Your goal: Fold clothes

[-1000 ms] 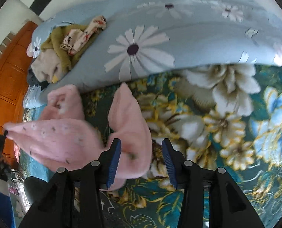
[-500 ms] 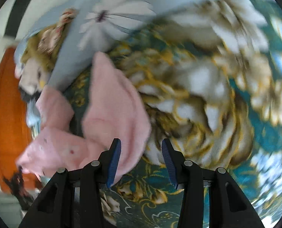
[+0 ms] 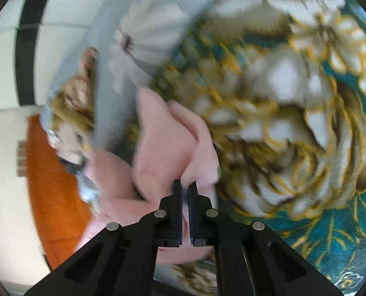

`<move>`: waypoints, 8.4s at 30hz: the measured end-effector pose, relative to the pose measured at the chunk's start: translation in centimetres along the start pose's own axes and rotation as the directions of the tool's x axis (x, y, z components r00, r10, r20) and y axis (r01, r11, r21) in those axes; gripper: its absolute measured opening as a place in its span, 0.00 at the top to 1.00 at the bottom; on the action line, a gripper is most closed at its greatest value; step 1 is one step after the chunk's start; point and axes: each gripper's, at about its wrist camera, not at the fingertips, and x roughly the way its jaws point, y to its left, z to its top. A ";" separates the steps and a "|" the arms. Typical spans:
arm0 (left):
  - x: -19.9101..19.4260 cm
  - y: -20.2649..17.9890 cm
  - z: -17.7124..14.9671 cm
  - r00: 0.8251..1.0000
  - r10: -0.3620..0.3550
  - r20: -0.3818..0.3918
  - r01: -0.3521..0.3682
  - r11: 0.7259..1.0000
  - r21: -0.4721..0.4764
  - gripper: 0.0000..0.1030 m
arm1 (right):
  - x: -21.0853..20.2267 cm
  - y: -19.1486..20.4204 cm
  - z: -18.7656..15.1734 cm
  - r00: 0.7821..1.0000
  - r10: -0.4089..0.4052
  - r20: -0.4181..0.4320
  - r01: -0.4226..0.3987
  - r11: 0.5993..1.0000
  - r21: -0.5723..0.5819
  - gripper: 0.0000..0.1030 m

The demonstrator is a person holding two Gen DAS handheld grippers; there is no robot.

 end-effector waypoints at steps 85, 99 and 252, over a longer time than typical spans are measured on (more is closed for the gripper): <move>15.9 9.3 -7.5 0.924 -0.105 -0.367 -0.033 0.935 -0.352 0.88 | 22.4 11.9 -4.8 0.983 -0.015 -0.182 0.001 0.997 -0.075 0.86; 10.5 7.7 -5.3 0.945 -0.070 -0.319 -0.005 0.973 -0.230 0.98 | 8.7 20.0 -5.9 0.979 0.109 -0.170 -0.165 0.917 -0.362 1.00; 7.6 16.1 -13.5 0.916 -0.027 -0.401 -0.184 0.859 -0.478 0.44 | -5.0 3.0 6.0 0.955 -0.054 0.291 0.113 0.976 -0.187 0.96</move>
